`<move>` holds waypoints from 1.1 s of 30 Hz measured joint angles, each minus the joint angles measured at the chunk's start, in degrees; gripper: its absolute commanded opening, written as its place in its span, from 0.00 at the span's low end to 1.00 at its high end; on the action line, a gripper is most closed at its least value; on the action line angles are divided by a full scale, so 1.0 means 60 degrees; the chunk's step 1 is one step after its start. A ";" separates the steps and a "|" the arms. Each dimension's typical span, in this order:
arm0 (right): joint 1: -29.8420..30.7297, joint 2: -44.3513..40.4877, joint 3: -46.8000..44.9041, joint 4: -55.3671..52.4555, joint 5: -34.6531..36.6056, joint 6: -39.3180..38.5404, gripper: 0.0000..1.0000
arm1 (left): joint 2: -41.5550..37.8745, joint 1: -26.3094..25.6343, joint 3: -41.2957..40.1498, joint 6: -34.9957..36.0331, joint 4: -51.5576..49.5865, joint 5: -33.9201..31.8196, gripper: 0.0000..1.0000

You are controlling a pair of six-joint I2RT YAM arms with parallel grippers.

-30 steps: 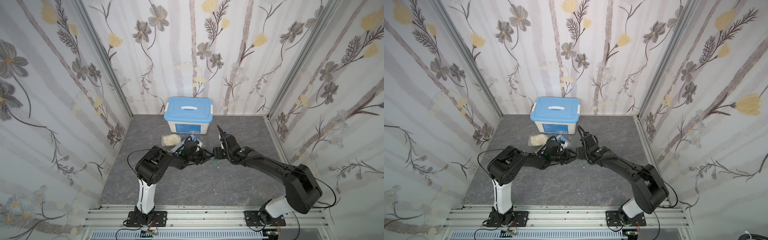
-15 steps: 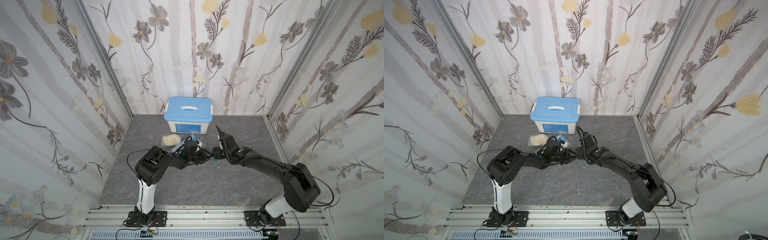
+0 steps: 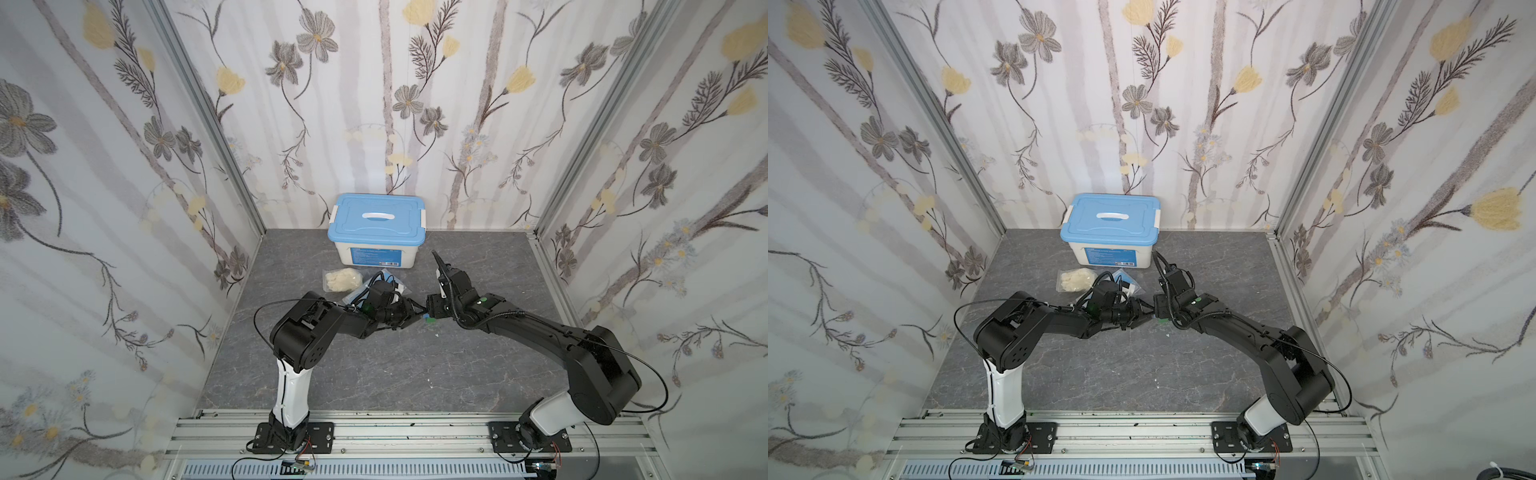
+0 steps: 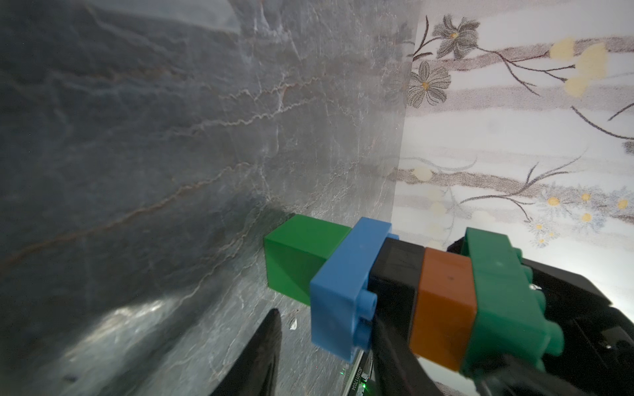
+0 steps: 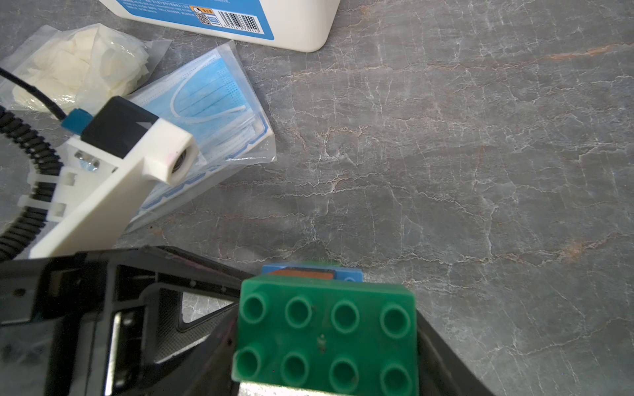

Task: Assemble the letter f with lego
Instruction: Pick up the lego brick from the center of the board.

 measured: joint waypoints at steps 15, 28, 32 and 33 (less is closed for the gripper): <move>0.0011 0.0040 0.0149 -0.0149 0.0007 -0.0007 0.63 | -0.0051 0.0000 0.0004 0.0004 -0.0164 -0.0036 0.55; 0.0007 0.0240 0.0452 -0.0510 0.0149 -0.0113 0.63 | -0.0353 0.0011 0.0113 0.0178 -0.0353 0.0044 0.63; 0.0007 0.0240 0.0499 -0.0572 0.0149 -0.0113 0.63 | -0.0386 0.0022 0.0113 0.0178 -0.0357 0.0047 0.63; 0.0007 0.0244 0.0528 -0.0608 0.0149 -0.0113 0.63 | -0.0412 0.0040 0.0113 0.0178 -0.0361 0.0047 0.63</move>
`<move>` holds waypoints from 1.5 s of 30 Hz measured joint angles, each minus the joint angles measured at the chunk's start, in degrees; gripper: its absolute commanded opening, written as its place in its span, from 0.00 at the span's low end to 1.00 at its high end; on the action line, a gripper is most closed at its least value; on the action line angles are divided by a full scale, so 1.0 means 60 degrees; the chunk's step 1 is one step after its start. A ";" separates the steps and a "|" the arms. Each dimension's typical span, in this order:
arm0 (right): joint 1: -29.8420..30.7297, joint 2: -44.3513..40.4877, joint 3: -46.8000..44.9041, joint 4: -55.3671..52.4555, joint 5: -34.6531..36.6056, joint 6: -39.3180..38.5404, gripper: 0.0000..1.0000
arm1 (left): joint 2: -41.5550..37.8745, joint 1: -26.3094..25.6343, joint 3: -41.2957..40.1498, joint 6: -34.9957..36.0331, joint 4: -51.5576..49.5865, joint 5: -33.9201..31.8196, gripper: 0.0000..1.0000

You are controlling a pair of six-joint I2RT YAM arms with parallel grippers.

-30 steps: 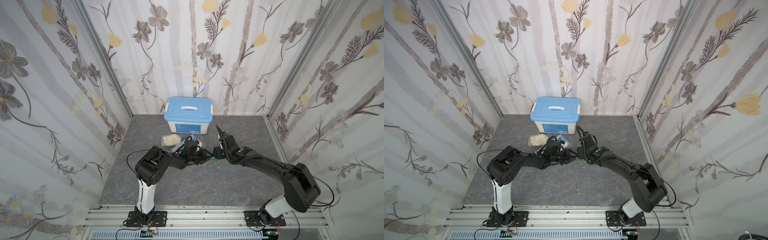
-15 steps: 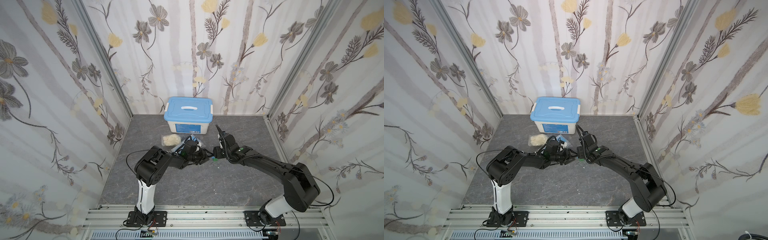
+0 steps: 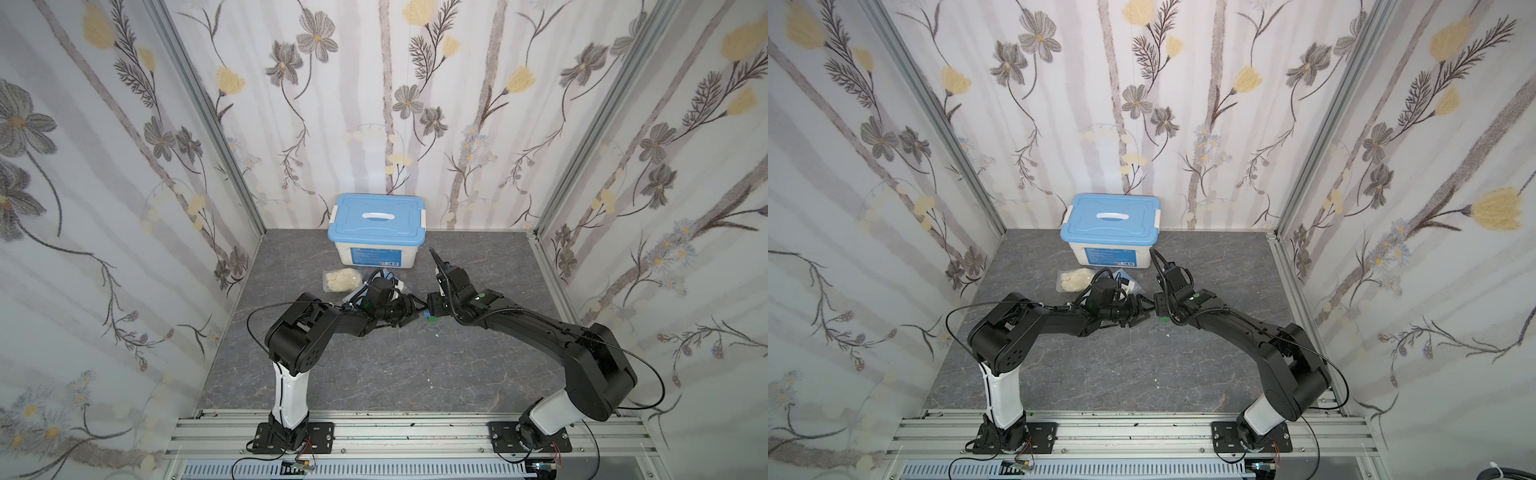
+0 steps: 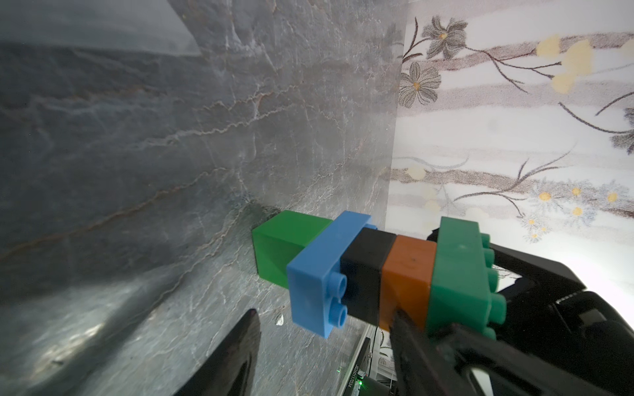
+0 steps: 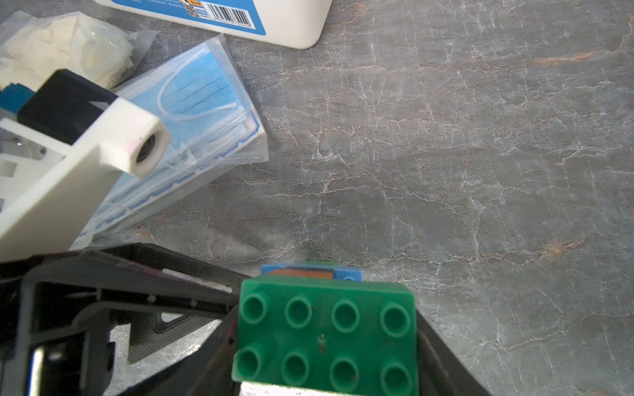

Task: Assemble the letter f with lego
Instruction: Pick up the lego brick from the center of the board, then place the lego brick at the center of the board.

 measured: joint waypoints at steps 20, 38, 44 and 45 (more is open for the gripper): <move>-0.0532 0.0193 0.3115 -0.4171 -0.1107 0.0044 0.64 | -0.2557 0.1005 -0.1042 0.1526 -0.2681 -0.0805 0.69; -0.1020 0.1275 0.3366 -0.7639 -0.3832 0.0040 0.65 | -0.3111 0.1468 -0.1719 0.2630 -0.3869 -0.1086 0.70; -0.1362 0.1883 0.3235 -0.7894 -0.4295 -0.0142 0.65 | -0.3075 0.1497 -0.1770 0.2641 -0.3785 -0.0965 0.70; -0.1446 0.2000 0.3238 -0.7898 -0.4375 -0.0146 0.65 | -0.3060 0.1497 -0.1781 0.2637 -0.3781 -0.0922 0.70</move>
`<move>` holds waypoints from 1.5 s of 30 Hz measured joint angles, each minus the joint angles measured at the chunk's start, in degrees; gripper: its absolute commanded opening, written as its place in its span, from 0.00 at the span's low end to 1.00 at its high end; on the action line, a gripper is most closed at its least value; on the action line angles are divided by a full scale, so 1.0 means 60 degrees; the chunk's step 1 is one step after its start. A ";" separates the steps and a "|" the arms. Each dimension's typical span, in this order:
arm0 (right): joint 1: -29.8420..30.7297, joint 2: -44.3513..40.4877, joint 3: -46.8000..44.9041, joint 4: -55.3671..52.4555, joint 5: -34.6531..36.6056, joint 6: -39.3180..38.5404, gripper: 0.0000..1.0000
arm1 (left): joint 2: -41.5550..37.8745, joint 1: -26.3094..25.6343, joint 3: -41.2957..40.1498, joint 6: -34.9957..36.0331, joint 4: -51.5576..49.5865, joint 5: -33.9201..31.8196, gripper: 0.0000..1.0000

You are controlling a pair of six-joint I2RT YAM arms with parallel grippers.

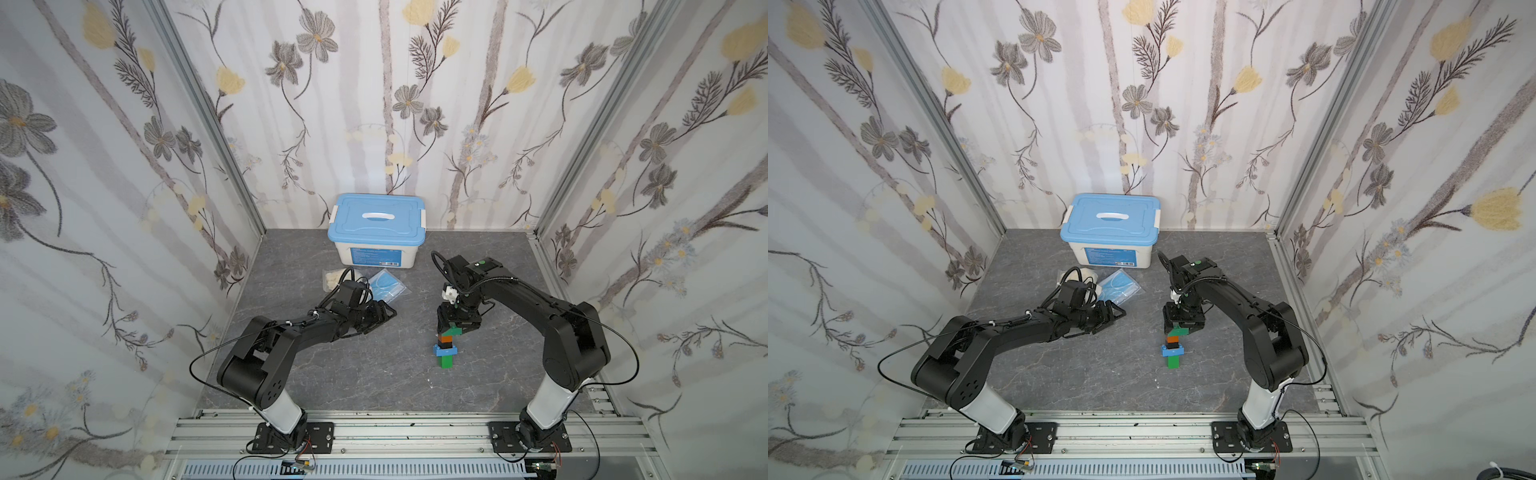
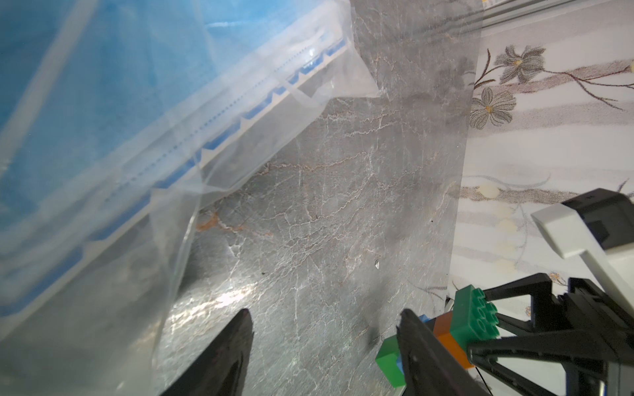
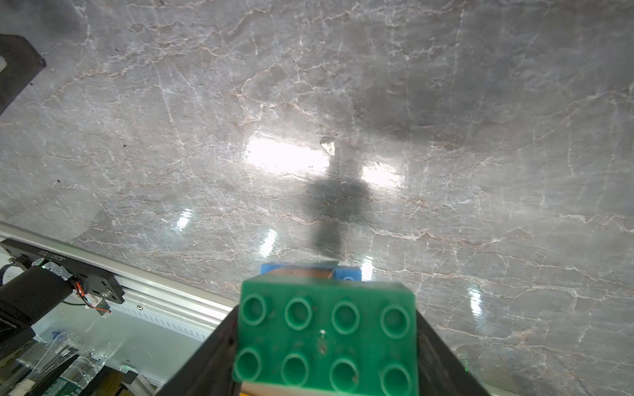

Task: Assemble the letter f with lego
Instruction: Place the lego brick at the center of the board.

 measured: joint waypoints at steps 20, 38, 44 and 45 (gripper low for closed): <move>-0.0229 0.1457 0.0251 0.0678 -0.0222 0.0091 0.71 | 0.0142 0.0087 -0.0058 -0.0015 0.0251 0.0135 0.70; -0.0229 0.1402 -0.0007 0.1555 0.0073 0.0856 0.75 | 0.0175 0.0131 -0.0138 -0.0073 0.0419 0.0251 0.70; -0.0226 -0.0022 -0.0346 0.1610 0.0816 0.0940 0.84 | -0.0291 0.0149 -0.0248 0.0087 0.0364 0.0222 0.83; -0.0233 -0.0404 -0.0419 0.1588 0.1020 0.0936 0.85 | -0.0455 0.0146 -0.0248 0.0182 0.0291 0.0138 0.87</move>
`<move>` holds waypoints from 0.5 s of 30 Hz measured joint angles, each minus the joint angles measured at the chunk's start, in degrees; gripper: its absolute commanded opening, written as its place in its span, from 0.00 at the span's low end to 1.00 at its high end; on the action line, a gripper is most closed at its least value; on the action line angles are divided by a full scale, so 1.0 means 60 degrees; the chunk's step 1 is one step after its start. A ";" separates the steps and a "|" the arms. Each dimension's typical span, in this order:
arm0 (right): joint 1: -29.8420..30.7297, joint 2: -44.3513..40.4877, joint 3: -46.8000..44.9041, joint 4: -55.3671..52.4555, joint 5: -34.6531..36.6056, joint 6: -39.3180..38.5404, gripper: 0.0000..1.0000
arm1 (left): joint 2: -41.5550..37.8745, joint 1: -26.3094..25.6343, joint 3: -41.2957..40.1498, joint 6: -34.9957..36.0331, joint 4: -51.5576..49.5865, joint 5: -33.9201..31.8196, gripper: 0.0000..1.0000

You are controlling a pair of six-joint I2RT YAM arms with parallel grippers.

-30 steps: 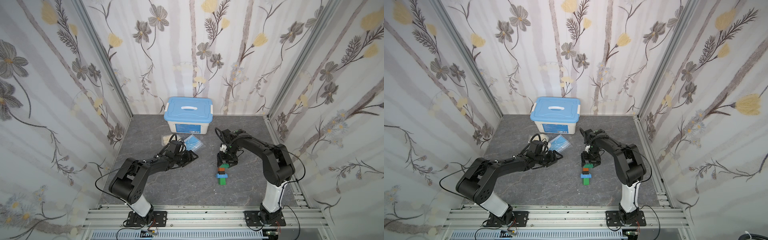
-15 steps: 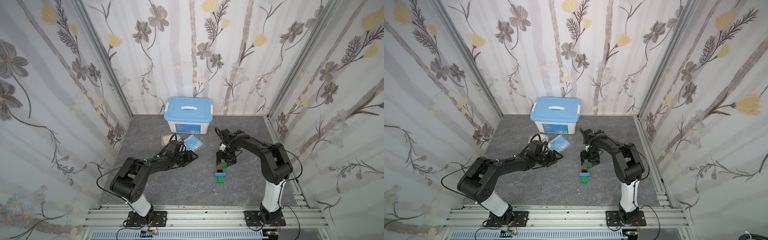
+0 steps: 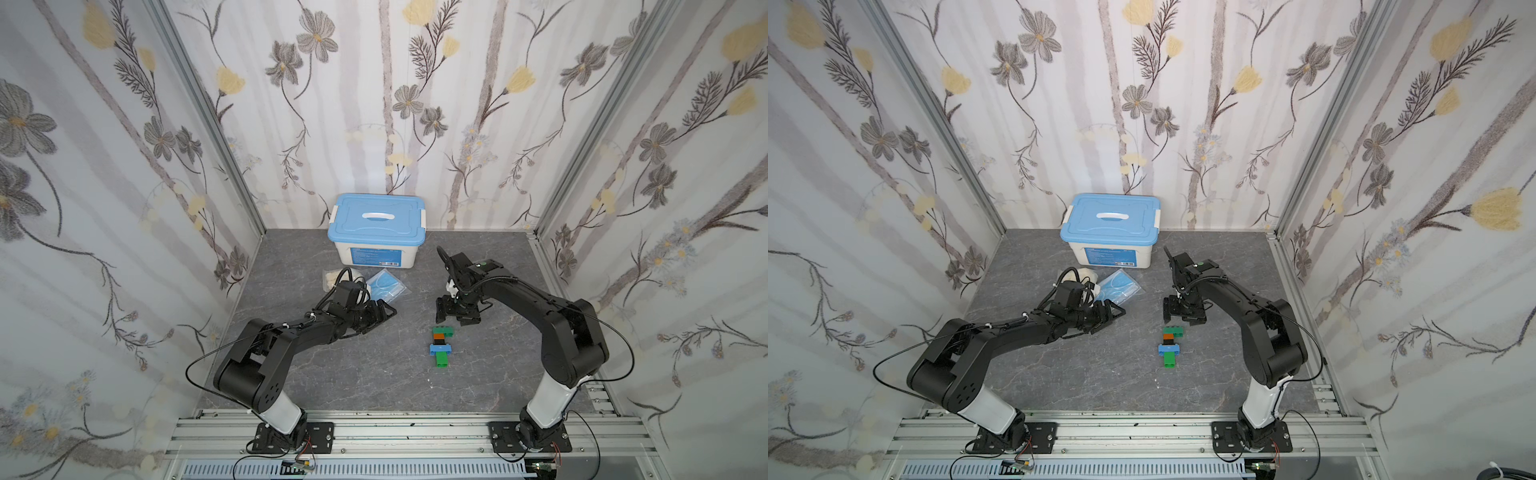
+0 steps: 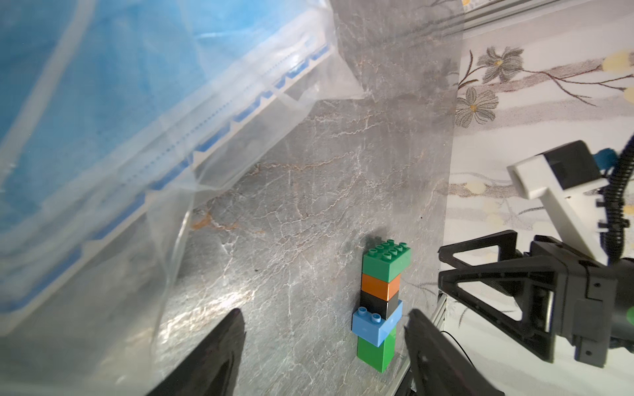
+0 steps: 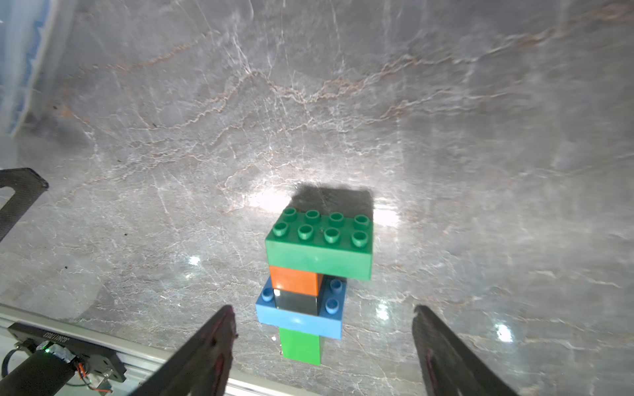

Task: Assemble the letter f with lego
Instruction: Place the lego brick at the center of the board, then reset both arms

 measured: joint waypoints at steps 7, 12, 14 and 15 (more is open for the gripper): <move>-0.0127 -0.4062 -0.1337 0.1228 0.2524 -0.0146 0.99 | -0.1905 -0.0499 0.0772 0.1118 -0.2390 -0.3096 1.00; -0.0404 -0.6200 -0.2732 0.2925 0.4921 -0.0291 1.00 | -0.3198 -0.0484 0.1614 0.1497 -0.4473 -0.7883 1.00; -0.0670 -0.6295 -0.2918 0.3304 0.5763 -0.0302 1.00 | -0.3297 -0.0182 0.1545 0.1789 -0.4659 -0.9752 1.00; -0.0874 -0.6360 -0.3056 0.3559 0.6102 -0.0412 1.00 | -0.3271 -0.0044 0.1333 0.2076 -0.4601 -1.0622 1.00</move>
